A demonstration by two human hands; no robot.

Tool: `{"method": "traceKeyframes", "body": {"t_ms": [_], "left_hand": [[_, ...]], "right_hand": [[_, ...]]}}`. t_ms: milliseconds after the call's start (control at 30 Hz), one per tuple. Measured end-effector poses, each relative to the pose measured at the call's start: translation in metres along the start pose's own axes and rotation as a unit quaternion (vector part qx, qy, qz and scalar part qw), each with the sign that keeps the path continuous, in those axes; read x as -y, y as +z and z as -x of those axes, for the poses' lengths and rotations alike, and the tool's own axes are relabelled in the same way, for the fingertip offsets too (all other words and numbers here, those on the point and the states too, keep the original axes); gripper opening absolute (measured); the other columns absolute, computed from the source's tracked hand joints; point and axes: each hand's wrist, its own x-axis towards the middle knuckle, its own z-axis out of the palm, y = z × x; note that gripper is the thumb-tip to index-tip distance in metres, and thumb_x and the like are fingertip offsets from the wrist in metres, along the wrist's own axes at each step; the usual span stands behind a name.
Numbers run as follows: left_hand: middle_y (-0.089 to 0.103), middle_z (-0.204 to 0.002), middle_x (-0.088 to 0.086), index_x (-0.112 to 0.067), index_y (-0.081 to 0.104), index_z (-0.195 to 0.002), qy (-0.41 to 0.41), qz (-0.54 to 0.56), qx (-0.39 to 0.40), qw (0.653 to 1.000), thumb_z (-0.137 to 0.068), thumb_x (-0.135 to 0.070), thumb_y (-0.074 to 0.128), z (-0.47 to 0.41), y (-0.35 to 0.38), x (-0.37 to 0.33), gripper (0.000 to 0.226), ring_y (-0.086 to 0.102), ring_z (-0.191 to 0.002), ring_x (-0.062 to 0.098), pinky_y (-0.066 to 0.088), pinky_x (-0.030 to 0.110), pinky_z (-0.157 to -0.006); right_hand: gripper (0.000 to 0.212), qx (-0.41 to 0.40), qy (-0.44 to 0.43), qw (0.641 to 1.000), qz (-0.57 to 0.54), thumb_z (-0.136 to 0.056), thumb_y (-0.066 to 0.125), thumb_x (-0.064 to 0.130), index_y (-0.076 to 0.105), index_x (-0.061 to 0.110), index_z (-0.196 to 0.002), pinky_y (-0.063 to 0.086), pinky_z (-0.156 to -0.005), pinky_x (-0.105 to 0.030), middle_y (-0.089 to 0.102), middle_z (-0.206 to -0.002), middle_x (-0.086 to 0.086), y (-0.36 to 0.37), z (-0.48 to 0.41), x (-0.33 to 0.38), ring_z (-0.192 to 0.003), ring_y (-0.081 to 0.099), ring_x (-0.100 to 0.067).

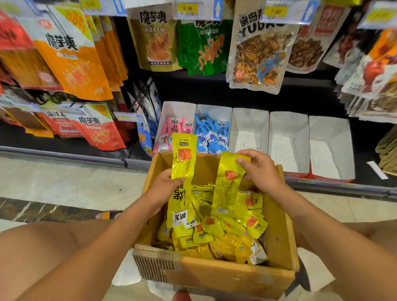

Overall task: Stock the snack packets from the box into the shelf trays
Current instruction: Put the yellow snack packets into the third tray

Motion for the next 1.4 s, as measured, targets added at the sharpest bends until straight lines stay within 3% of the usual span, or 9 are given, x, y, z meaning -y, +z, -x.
{"method": "traceKeyframes", "body": {"t_ms": [133, 267, 400, 567, 833, 967, 1133, 1200, 1400], "left_hand": [[0.070, -0.113, -0.011, -0.019, 0.061, -0.127, 0.049, -0.063, 0.026, 0.996, -0.101, -0.022, 0.065, -0.012, -0.009, -0.049, 0.027, 0.068, -0.106, 0.012, 0.054, 0.024, -0.085], [0.049, -0.153, -0.013, -0.039, 0.039, -0.152, 0.072, -0.118, 0.077, 0.987, -0.083, -0.066, 0.071, -0.034, -0.010, -0.081, 0.081, 0.046, -0.142, 0.017, 0.037, 0.046, -0.118], [0.059, -0.141, -0.013, -0.030, 0.052, -0.143, 0.089, -0.095, 0.108, 0.986, -0.105, -0.027, 0.057, -0.035, 0.022, -0.123, 0.038, 0.055, -0.132, 0.014, 0.043, 0.031, -0.104], [0.040, -0.158, -0.013, -0.033, 0.044, -0.153, 0.022, 0.070, 0.153, 0.985, -0.087, -0.073, 0.064, -0.068, 0.044, -0.123, 0.080, 0.032, -0.149, 0.016, 0.021, 0.057, -0.125], [0.072, -0.121, -0.013, -0.036, 0.060, -0.123, 0.077, 0.062, 0.120, 0.988, -0.097, -0.035, 0.070, -0.109, 0.050, -0.122, 0.028, 0.065, -0.118, 0.010, 0.050, 0.034, -0.105], [0.074, -0.124, -0.001, -0.025, 0.065, -0.129, 0.093, 0.086, 0.108, 0.986, -0.095, -0.034, 0.073, -0.119, 0.042, -0.112, 0.036, 0.069, -0.118, 0.024, 0.049, 0.054, -0.108], [0.068, -0.136, -0.002, -0.033, 0.062, -0.134, 0.017, 0.115, 0.100, 0.988, -0.068, -0.073, 0.081, -0.131, 0.036, -0.103, 0.079, 0.060, -0.130, 0.027, 0.043, 0.059, -0.111], [0.062, -0.144, 0.002, -0.031, 0.057, -0.141, -0.025, 0.164, 0.088, 0.982, -0.064, -0.072, 0.084, -0.145, 0.029, -0.095, 0.091, 0.055, -0.136, 0.031, 0.039, 0.063, -0.113], [0.075, -0.116, 0.016, -0.014, 0.061, -0.135, -0.109, 0.230, 0.065, 0.965, -0.108, -0.038, 0.047, -0.125, 0.027, -0.124, 0.039, 0.070, -0.108, 0.035, 0.056, 0.051, -0.093]], "right_hand": [[0.018, 0.018, -0.018, 0.999, -0.033, -0.098, 0.064, 0.017, 0.069, 0.023, -0.114, 0.062, -0.060, -0.035, 0.067, -0.110, -0.001, -0.015, -0.016, 0.051, -0.090, 0.072, -0.015], [0.021, 0.038, -0.016, 0.994, -0.097, -0.098, 0.062, 0.011, 0.066, 0.012, -0.118, 0.061, -0.058, -0.033, 0.067, -0.096, -0.006, -0.027, -0.037, 0.095, -0.074, 0.071, -0.009], [0.019, 0.010, -0.013, 0.993, -0.121, -0.098, 0.062, 0.010, 0.068, 0.010, -0.116, 0.058, -0.057, -0.030, 0.073, -0.092, -0.005, -0.033, -0.065, 0.116, -0.074, 0.072, -0.013], [0.012, -0.071, 0.018, 0.987, -0.144, -0.097, 0.064, 0.010, 0.071, 0.020, -0.096, 0.063, -0.068, -0.043, 0.074, -0.094, -0.005, -0.038, -0.094, 0.107, -0.081, 0.072, -0.020], [0.027, -0.001, 0.124, 0.976, -0.177, -0.096, 0.063, 0.040, 0.070, 0.018, -0.110, 0.056, -0.075, -0.035, 0.074, -0.101, 0.002, -0.027, -0.114, 0.078, -0.090, 0.068, -0.018], [0.036, 0.095, 0.165, 0.980, -0.050, -0.090, 0.072, 0.039, 0.069, 0.016, -0.117, 0.041, -0.054, -0.019, 0.064, -0.075, 0.014, -0.003, -0.101, 0.048, -0.065, 0.051, -0.006], [0.033, 0.049, 0.177, 0.975, -0.129, -0.095, 0.067, 0.015, 0.057, 0.002, -0.124, 0.041, -0.042, -0.021, 0.063, -0.100, -0.009, 0.002, -0.105, 0.041, -0.047, 0.054, -0.011], [0.025, 0.025, 0.157, 0.975, -0.158, -0.098, 0.062, 0.012, 0.056, 0.002, -0.119, 0.052, -0.049, -0.024, 0.065, -0.103, -0.014, -0.007, -0.108, 0.048, -0.056, 0.067, -0.017], [0.017, -0.032, -0.008, 0.996, -0.086, -0.086, 0.073, -0.003, 0.068, 0.013, -0.087, 0.058, -0.091, -0.036, 0.075, -0.099, -0.004, -0.015, -0.111, 0.053, -0.099, 0.072, -0.019]]}}
